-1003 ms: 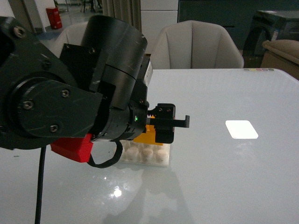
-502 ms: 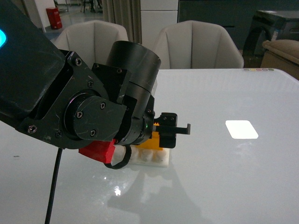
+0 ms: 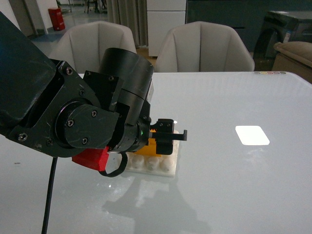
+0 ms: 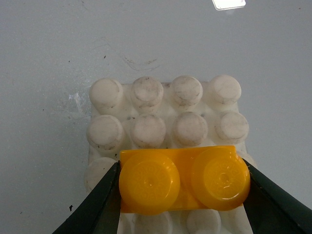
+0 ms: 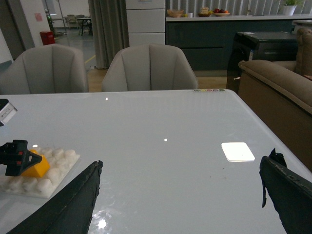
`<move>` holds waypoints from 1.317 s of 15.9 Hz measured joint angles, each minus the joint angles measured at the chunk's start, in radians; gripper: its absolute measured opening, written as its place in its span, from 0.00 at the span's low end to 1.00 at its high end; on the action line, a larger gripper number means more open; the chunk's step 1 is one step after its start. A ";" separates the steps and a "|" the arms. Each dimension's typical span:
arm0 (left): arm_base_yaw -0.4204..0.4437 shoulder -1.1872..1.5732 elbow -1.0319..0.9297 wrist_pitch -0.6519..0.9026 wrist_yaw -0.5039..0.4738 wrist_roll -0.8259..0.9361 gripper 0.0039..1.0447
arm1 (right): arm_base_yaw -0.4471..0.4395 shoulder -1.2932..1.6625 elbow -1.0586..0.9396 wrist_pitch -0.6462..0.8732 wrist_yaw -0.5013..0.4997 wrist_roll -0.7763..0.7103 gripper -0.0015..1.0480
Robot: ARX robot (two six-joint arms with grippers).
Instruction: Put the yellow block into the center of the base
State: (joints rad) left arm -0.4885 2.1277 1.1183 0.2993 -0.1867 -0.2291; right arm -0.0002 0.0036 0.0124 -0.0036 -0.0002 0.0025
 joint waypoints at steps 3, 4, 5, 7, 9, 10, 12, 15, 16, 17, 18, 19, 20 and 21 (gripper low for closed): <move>-0.008 0.005 0.000 -0.008 0.004 0.000 0.58 | 0.000 0.000 0.000 0.000 0.000 0.000 0.94; -0.009 0.010 0.000 -0.010 0.004 0.000 0.58 | 0.000 0.000 0.000 0.000 0.000 0.000 0.94; -0.010 0.016 0.001 -0.016 0.004 0.000 0.58 | 0.000 0.000 0.000 0.000 0.000 0.000 0.94; -0.012 0.026 0.010 -0.025 0.003 0.000 0.58 | 0.000 0.000 0.000 0.000 0.000 0.000 0.94; -0.012 0.027 0.011 -0.026 0.005 -0.003 0.60 | 0.000 0.000 0.000 0.000 0.000 0.000 0.94; -0.012 0.027 0.011 -0.023 0.017 -0.003 0.73 | 0.000 0.000 0.000 0.000 0.000 0.000 0.94; -0.017 0.025 0.011 0.009 0.026 -0.002 0.93 | 0.000 0.000 0.000 0.000 0.000 0.000 0.94; -0.021 -0.017 0.011 0.016 0.018 0.001 0.94 | 0.000 0.000 0.000 0.000 0.000 0.000 0.94; -0.021 -0.050 0.011 0.019 0.013 0.001 0.94 | 0.000 0.000 0.000 0.000 0.000 0.000 0.94; -0.021 -0.086 0.006 0.031 0.012 0.002 0.94 | 0.000 0.000 0.000 0.000 0.000 0.000 0.94; -0.022 -0.131 -0.008 0.043 0.012 0.002 0.94 | 0.000 0.000 0.000 0.000 0.000 0.000 0.94; -0.026 -0.276 -0.098 0.097 0.006 0.015 0.94 | 0.000 0.000 0.000 0.000 0.000 0.000 0.94; -0.026 -0.286 -0.106 0.103 0.006 0.019 0.94 | 0.000 0.000 0.000 0.000 0.000 0.000 0.94; -0.026 -0.307 -0.122 0.114 0.004 0.022 0.94 | 0.000 0.000 0.000 0.000 0.000 0.000 0.94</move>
State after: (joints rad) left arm -0.5148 1.8210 0.9962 0.4137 -0.1825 -0.2073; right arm -0.0002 0.0036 0.0124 -0.0036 -0.0002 0.0025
